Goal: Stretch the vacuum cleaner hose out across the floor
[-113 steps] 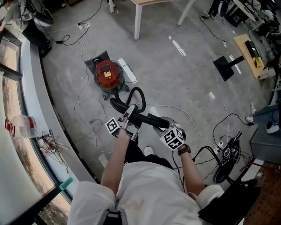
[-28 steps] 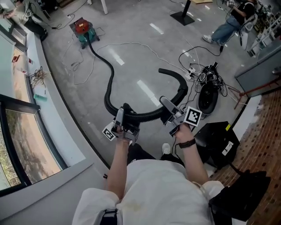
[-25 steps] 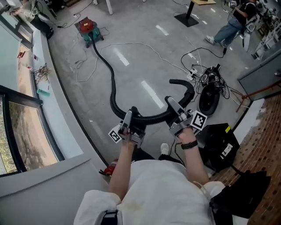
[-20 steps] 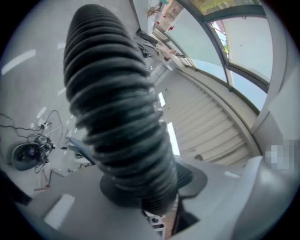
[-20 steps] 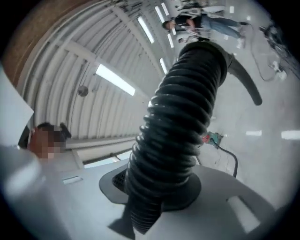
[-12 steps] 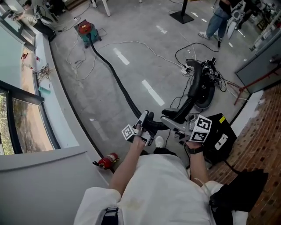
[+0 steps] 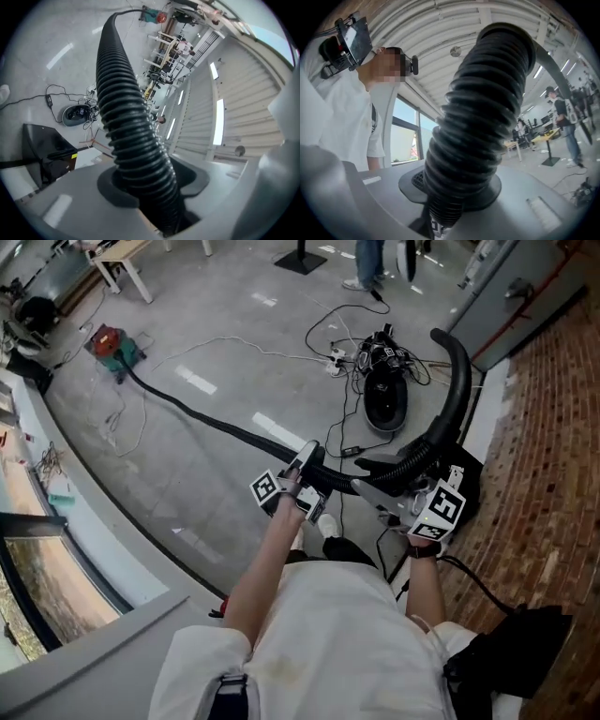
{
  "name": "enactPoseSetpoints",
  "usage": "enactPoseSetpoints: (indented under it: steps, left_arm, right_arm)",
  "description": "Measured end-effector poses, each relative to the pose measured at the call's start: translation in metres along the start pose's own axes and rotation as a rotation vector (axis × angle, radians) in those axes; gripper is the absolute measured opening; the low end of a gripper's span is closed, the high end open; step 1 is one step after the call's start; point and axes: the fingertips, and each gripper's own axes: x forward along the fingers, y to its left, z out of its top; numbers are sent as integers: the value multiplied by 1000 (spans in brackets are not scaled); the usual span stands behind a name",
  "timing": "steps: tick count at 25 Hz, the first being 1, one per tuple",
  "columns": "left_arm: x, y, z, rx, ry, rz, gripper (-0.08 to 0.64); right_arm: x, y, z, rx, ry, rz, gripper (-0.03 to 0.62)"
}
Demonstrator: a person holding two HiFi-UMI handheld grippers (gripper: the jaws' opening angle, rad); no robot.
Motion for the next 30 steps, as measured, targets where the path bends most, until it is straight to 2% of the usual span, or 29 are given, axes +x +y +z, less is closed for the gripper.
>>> enactPoseSetpoints:
  steps: [4, 8, 11, 16, 20, 25, 30]
  left_arm:
    - [22, 16, -31, -37, 115, 46, 158]
    - [44, 46, -80, -73, 215, 102, 143]
    - [67, 57, -115, -73, 256, 106, 129]
    - [110, 56, -157, -47, 270, 65, 106]
    - [120, 67, -166, -43, 252, 64, 103]
    - [121, 86, -154, -23, 182, 76, 103]
    - [105, 83, -132, -16, 117, 68, 103]
  right_arm:
    - [-39, -9, -4, -24, 16, -221, 123]
    - [-106, -20, -10, -25, 50, -498, 150]
    - [-153, -24, -8, -2, 10, -590, 152]
    - [-214, -33, 2, 4, -50, -656, 140]
    - [-232, -40, 3, -41, -44, -682, 138]
    - [-239, -58, -10, 1, -19, -616, 138]
    - [-221, -65, -19, 35, 6, -534, 138]
